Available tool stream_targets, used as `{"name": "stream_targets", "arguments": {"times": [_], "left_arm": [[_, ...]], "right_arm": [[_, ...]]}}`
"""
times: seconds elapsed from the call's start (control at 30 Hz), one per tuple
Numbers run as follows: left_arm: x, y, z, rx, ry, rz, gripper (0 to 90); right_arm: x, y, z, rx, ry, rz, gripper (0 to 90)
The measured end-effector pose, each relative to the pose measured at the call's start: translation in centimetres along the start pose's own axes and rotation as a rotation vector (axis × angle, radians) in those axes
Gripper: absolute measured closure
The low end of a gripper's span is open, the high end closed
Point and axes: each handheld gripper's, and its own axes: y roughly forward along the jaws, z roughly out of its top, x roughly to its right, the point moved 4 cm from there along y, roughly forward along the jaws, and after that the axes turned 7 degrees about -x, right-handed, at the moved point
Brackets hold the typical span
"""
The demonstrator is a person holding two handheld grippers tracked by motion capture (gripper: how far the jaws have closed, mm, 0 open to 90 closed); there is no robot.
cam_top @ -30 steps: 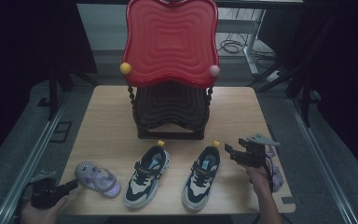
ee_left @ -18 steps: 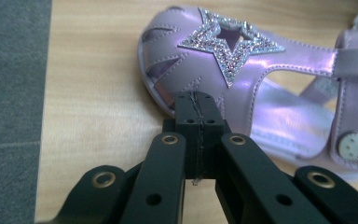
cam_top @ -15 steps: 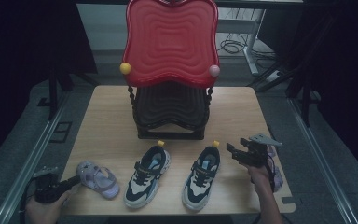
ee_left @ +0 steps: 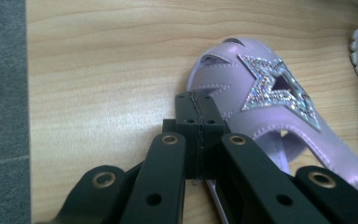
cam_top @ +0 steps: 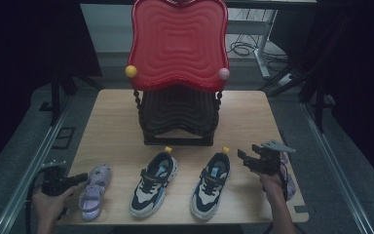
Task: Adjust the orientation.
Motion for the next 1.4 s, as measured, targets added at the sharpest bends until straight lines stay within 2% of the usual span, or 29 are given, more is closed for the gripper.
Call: {"name": "stream_targets", "arguments": {"times": [0.27,0.3,0.33,0.37,0.4,0.43,0.5,0.53,0.57,0.6,0.63,0.67,0.7,0.77,0.8,0.83,1.0,1.1,1.13,1.2,1.23,1.27,1.3,1.4], "left_arm": [[0.0,0.6,0.9,-0.005,0.027,-0.022,90.0],[0.0,0.4,1.0,0.021,0.021,-0.017,90.0],[0.0,0.4,1.0,0.021,0.021,-0.017,89.9],[0.1,-0.1,1.0,0.076,0.013,0.009,89.7],[0.1,-0.1,1.0,0.076,0.013,0.009,89.5],[0.3,-0.5,1.0,0.099,0.015,0.017,89.5],[1.3,-2.0,1.3,0.174,0.032,0.037,85.7],[1.3,-2.0,1.3,0.174,0.032,0.037,84.3],[2.5,-2.9,1.6,0.207,0.063,0.041,81.7],[2.5,-2.9,1.6,0.207,0.063,0.041,79.3],[4.2,-3.4,1.9,0.225,0.096,0.018,77.3],[4.2,-3.4,1.9,0.225,0.096,0.018,75.5],[5.2,-3.7,2.0,0.239,0.121,0.006,75.5],[6.9,-4.3,2.3,0.247,0.164,-0.005,65.5],[6.9,-4.3,2.3,0.247,0.164,-0.005,63.0],[7.8,-4.7,2.4,0.246,0.193,-0.006,59.8],[9.0,-4.9,2.8,0.248,0.208,-0.008,49.7],[10.4,-4.3,3.6,0.236,0.225,-0.049,46.2],[10.4,-4.3,3.6,0.236,0.225,-0.049,45.7],[11.4,-3.6,4.0,0.212,0.251,-0.067,44.8],[12.1,-3.0,4.3,0.197,0.282,-0.049,44.1],[12.1,-3.0,4.3,0.197,0.282,-0.049,44.1],[12.6,-2.6,4.3,0.186,0.305,-0.043,43.9],[12.8,-2.4,4.2,0.178,0.328,-0.026,43.6]], "right_arm": [[-0.4,0.2,-0.1,-0.009,-0.006,0.011,30.7],[-0.5,0.3,-0.1,-0.010,-0.006,0.010,30.6],[-0.5,0.3,-0.1,-0.010,-0.006,0.010,30.6],[-0.5,0.2,-0.1,-0.008,-0.007,0.013,30.6],[-0.5,0.2,-0.1,-0.006,-0.005,0.021,30.6],[-0.5,0.2,-0.1,-0.006,-0.005,0.021,30.6],[-0.6,-0.1,0.0,0.010,0.007,0.052,30.6],[-0.7,-0.1,0.0,0.014,0.007,0.053,30.6],[-0.7,-0.2,0.0,0.016,0.005,0.057,30.6],[-0.7,-0.2,0.0,0.016,0.005,0.057,30.6],[-0.7,-0.3,0.1,0.020,0.003,0.059,30.6],[-0.7,-0.3,0.1,0.020,0.003,0.059,30.6],[-0.7,-0.3,0.1,0.023,0.004,0.058,30.6],[-0.6,-0.3,0.1,0.022,0.000,0.055,30.5],[-0.6,-0.3,0.1,0.022,0.000,0.055,30.5],[-0.6,-0.3,0.1,0.022,-0.012,0.052,31.3],[-0.8,-0.4,0.0,0.025,-0.026,0.075,33.0],[-1.0,-0.2,0.0,0.024,-0.034,0.088,32.8],[-1.0,-0.2,0.0,0.024,-0.034,0.088,32.8],[-0.9,-0.2,-0.1,0.030,-0.029,0.081,32.5],[-1.0,-0.4,-0.1,0.029,-0.036,0.081,32.2],[-1.0,-0.6,-0.2,0.030,-0.047,0.078,32.3],[-1.1,-0.7,-0.2,0.027,-0.054,0.078,32.9],[-1.1,-1.1,-0.2,0.034,-0.054,0.077,34.5]]}}
